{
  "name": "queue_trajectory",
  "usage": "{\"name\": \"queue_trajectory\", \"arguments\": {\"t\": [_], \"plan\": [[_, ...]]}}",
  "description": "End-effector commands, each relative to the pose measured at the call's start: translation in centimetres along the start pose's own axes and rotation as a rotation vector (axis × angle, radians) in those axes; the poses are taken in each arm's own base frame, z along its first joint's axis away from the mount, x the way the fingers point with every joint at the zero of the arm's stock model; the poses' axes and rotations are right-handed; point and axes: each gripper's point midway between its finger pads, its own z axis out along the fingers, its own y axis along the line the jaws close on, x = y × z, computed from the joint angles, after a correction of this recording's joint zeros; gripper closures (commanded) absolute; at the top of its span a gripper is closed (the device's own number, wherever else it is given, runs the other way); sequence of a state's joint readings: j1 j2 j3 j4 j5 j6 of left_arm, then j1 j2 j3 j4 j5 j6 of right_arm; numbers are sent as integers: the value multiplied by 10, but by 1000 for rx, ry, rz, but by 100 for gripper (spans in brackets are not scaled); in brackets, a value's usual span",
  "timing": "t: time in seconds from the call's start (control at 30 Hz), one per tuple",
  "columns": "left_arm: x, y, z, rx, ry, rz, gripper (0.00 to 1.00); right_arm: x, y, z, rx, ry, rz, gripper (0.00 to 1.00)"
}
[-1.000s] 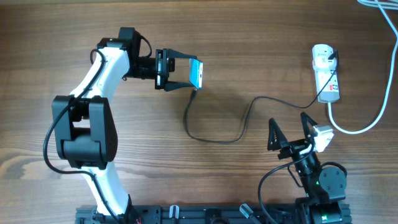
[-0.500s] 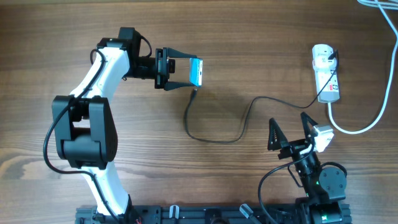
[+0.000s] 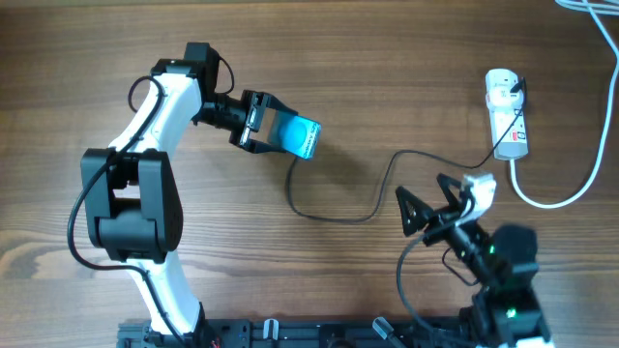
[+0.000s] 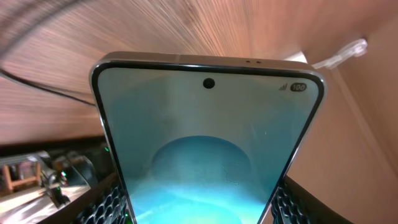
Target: Plug charger to phone and switch on socket
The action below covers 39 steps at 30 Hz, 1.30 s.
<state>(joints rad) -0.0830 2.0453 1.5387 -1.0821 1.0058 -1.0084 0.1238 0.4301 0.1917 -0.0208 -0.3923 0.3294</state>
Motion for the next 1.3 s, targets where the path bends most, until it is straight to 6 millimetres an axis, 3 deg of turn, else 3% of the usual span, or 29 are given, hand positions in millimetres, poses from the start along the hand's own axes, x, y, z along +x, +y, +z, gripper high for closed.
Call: {"name": "queue_trajectory", "arguments": {"t": [0.0, 0.13, 0.2, 0.27, 0.37, 0.5, 0.6, 0.87, 1.07, 1.27], "plan": [[-12, -4, -6, -19, -104, 20, 44, -36, 26, 19, -93, 113, 46, 0], [-22, -3, -8, -34, -162, 2, 44, -54, 45, 58, -214, 307, 141, 0], [-25, -2, -8, -40, -180, 4, 44, -59, 40, 78, -223, 310, 215, 0], [-29, 0, -9, -48, -203, -16, 44, -55, 38, 96, -236, 338, 406, 0], [-31, 0, -10, -49, -212, -19, 44, -44, 57, 123, -348, 359, 412, 22], [-31, 0, -10, -46, -213, -45, 44, -4, 79, 157, -279, 421, 548, 30], [-31, 0, -10, -46, -213, -45, 44, 18, 94, 172, -197, 415, 573, 31], [-31, 0, -10, -47, -213, -44, 44, 30, 105, 185, -132, 371, 568, 37], [-31, 0, -10, -48, -215, -40, 44, 39, 113, 213, -139, 434, 541, 39], [-31, 0, -10, -48, -215, -40, 44, 54, 135, 227, -168, 477, 510, 54]]}}
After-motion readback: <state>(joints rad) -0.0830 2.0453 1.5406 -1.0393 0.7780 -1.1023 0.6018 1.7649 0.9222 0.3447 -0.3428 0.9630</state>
